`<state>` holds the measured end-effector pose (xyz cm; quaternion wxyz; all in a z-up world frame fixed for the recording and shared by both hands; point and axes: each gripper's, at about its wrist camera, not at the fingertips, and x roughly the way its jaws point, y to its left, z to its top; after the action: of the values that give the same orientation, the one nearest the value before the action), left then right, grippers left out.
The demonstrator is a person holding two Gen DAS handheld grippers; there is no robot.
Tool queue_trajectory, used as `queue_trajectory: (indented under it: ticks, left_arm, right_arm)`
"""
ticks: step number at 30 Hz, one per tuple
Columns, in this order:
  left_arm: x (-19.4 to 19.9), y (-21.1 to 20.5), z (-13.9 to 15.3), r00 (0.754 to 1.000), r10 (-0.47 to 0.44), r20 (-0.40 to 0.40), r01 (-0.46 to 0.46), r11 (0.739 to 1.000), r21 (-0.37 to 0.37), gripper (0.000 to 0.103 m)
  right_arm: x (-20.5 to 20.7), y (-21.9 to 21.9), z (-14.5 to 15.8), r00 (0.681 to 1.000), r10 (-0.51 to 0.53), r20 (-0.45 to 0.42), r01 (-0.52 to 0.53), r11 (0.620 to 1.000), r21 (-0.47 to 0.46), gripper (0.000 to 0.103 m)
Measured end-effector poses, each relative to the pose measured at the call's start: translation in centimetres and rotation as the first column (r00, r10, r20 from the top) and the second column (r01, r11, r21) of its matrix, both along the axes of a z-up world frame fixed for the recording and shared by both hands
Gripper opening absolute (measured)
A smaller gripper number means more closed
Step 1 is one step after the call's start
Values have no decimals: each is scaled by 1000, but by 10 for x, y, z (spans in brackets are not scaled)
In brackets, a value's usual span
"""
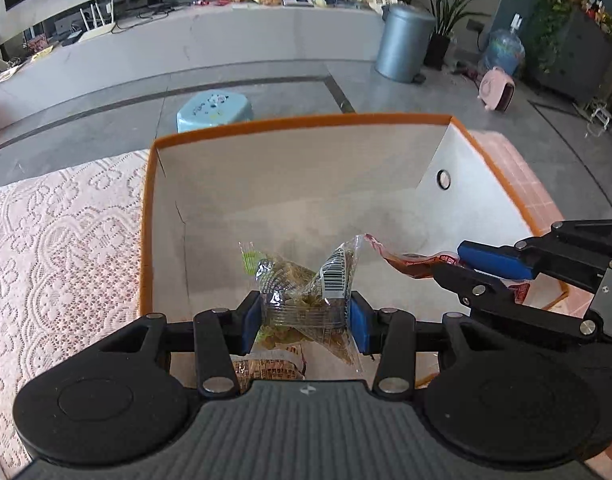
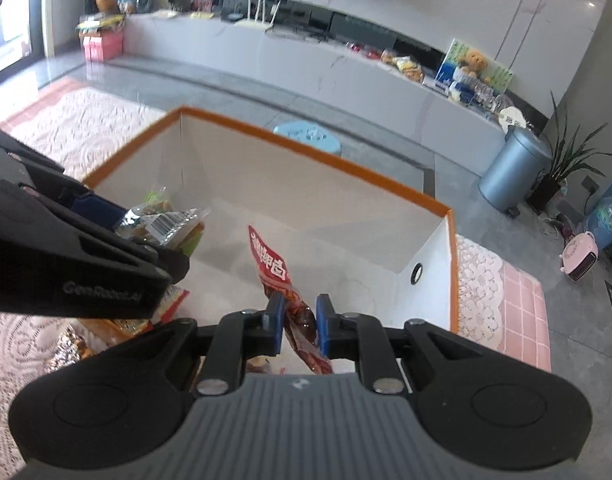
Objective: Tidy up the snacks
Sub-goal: 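Lift both packs over the orange box and open both tools to drop them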
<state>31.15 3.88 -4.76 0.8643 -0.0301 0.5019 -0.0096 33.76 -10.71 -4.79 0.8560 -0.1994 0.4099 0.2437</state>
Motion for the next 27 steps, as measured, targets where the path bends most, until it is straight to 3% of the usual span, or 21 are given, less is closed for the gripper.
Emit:
queue_trajectory:
  ticks: [13,23,27]
  left_arm:
    - [9,-3,-16,998,-8,-69,9,1000,15,59]
    - [0,-3,-5,999,-5,-38,5,1000,13,66]
    - [-7,0,6,1000,17,-3,-17,1000,10,68]
  right_arm:
    - [24,9,-20,994,16,-105,-26,995,-96,13]
    - [20,7,-17,991,9,-133,-20,996,-85,14]
    - [15,8,-11,994,5,-112,-15,996,-91,33]
